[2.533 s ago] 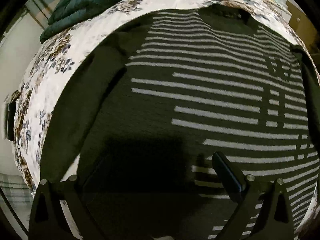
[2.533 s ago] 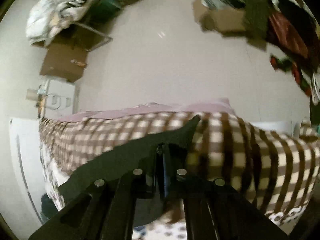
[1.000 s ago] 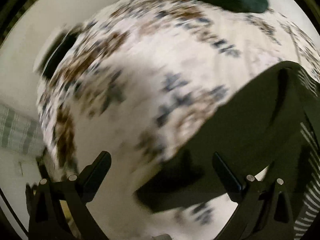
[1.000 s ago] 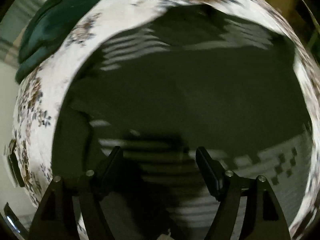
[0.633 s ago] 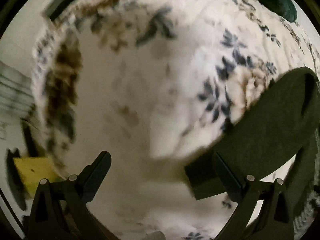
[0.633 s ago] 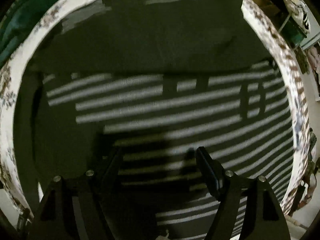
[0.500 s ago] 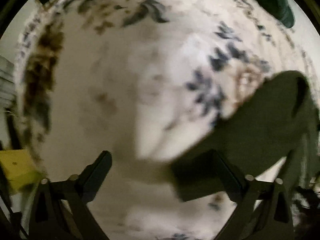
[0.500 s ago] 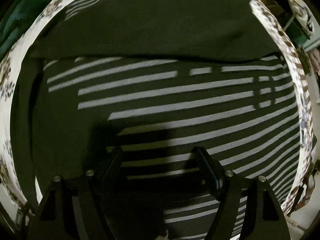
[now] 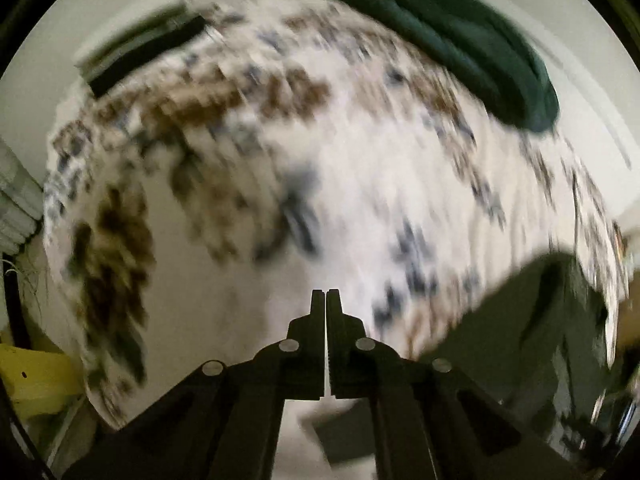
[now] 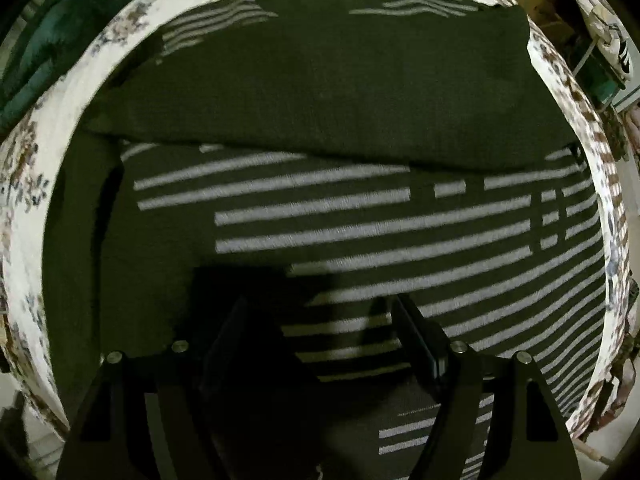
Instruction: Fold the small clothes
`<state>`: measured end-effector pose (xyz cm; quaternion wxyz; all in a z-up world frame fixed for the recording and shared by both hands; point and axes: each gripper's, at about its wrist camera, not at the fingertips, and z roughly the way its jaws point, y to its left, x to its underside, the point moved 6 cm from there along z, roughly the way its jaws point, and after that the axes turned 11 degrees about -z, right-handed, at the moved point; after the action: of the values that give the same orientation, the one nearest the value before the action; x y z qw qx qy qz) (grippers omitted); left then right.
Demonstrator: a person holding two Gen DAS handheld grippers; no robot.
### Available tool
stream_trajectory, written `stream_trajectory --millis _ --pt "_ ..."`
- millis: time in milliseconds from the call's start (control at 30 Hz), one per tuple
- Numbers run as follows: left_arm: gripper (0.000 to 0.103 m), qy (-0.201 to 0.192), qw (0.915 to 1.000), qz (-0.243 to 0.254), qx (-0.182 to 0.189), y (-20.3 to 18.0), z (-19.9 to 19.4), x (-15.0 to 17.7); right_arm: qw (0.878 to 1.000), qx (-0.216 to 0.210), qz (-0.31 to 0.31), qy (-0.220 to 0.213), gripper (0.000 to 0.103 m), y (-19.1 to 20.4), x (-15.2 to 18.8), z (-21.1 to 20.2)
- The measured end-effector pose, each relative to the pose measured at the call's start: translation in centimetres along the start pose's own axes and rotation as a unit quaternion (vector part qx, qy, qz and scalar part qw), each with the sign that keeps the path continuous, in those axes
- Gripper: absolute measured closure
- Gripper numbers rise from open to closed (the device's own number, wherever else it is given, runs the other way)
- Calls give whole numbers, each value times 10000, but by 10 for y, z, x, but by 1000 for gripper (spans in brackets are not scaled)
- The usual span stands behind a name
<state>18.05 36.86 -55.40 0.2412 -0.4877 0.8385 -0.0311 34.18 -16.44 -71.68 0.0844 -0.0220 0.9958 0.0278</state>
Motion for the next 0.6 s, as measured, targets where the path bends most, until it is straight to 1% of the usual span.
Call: stream_trajectory --millis 33,100,133,167,200,233,267,300,367,400,467,533,567,600 --pt "103 -2 9999 -100 13 3 2 -10 10000 -34 -21 12 26 -2 3 0" --pt "102 259 9982 -435 322 8 5 -12 9999 -125 -10 73 26 -1 3 -1" --pt "99 443 9967 -523 427 8 8 -5 9997 -194 23 118 26 -3 8 -1" --pt "95 715 9943 -590 528 9 13 8 9996 -229 40 145 26 -5 12 -1" --pt "78 943 9919 -632 571 9 16 22 9995 -264 53 177 26 -8 18 -2" --pt "56 1150 9894 -673 587 8 19 37 9994 -283 50 204 26 -9 20 -3" --pt "48 1326 9863 -749 628 8 26 54 9993 -293 44 223 26 -11 25 -4" --pt "44 1477 9826 -889 695 11 32 69 9992 -305 32 241 26 -18 28 -5" --pt "44 1731 9758 -1109 745 15 42 96 9992 -307 10 260 26 -26 36 -8" --pt "44 1841 9736 -1163 682 16 44 109 9992 -311 2 266 26 -30 38 -10" --pt "44 1975 9712 -1193 598 17 49 124 9991 -308 -19 291 26 -26 29 -13" --pt "44 2055 9696 -1218 527 17 54 134 9990 -305 -47 325 26 -25 25 -12" --pt "44 2022 9699 -1239 546 15 57 135 9989 -305 -53 342 26 -27 28 -12" --pt "47 1921 9716 -1257 575 13 58 133 9988 -319 -57 367 26 -31 32 -14"
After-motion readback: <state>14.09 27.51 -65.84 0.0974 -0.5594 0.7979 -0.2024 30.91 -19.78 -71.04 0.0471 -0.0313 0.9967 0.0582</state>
